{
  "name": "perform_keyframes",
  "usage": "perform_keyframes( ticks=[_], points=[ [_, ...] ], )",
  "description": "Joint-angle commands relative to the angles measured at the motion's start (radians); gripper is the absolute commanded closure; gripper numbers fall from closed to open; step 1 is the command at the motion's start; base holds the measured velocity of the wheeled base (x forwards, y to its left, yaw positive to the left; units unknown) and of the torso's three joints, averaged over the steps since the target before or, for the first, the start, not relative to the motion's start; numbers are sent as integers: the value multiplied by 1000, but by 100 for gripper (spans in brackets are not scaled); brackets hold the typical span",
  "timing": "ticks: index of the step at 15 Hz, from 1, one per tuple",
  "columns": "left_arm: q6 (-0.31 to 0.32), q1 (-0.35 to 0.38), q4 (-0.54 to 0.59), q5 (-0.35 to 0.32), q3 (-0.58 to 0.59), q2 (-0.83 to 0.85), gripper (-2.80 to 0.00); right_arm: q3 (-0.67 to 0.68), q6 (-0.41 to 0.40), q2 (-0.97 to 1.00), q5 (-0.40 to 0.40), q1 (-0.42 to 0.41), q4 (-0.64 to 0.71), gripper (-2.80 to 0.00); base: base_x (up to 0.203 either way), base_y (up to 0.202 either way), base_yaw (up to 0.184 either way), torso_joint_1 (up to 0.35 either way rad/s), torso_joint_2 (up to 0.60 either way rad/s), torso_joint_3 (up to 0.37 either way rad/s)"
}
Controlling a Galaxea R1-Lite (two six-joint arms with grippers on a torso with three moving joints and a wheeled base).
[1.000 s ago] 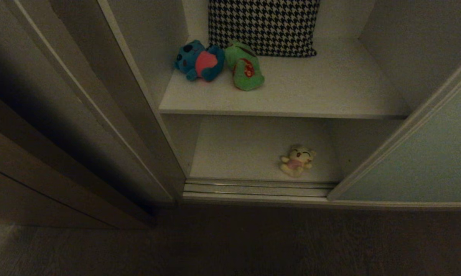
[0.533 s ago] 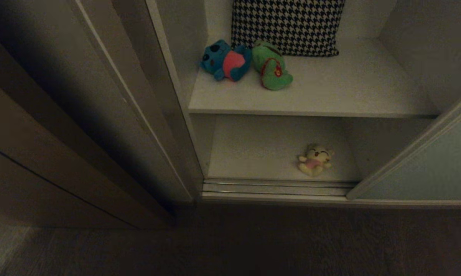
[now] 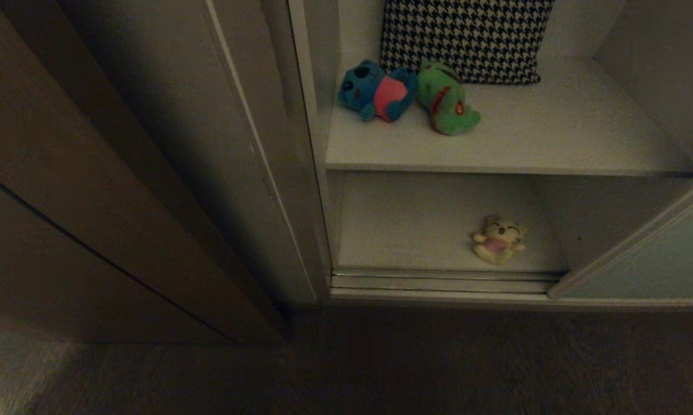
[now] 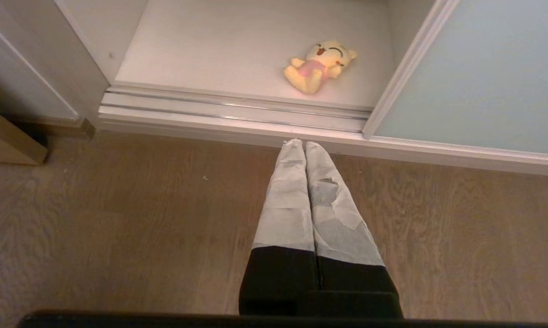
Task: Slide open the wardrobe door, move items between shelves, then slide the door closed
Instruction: Place the pink doll on the higher shelf
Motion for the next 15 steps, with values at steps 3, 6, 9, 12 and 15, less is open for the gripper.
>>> perform_keyframes(
  ticks=[3, 6, 9, 12, 15],
  points=[
    [-2, 0, -1, 0, 0, 2, 0, 0, -1, -1, 0, 0, -1, 0, 0, 0, 0, 0, 0, 0],
    [-28, 0, -2, 4, 0, 2, 0, 0, -1, -1, 0, 0, -1, 0, 0, 0, 0, 0, 0, 0],
    [-43, 0, -5, 4, 0, 2, 0, 0, -1, -1, 0, 1, -1, 0, 0, 0, 0, 0, 0, 0],
    [-39, 0, -3, 4, 0, 3, 0, 0, -1, -1, 0, 1, -1, 0, 0, 0, 0, 2, 1, -17],
    [-44, 0, -5, 8, 0, 4, 0, 0, -1, -1, 0, 1, -1, 0, 0, 0, 0, 1, 2, -145]
  ],
)
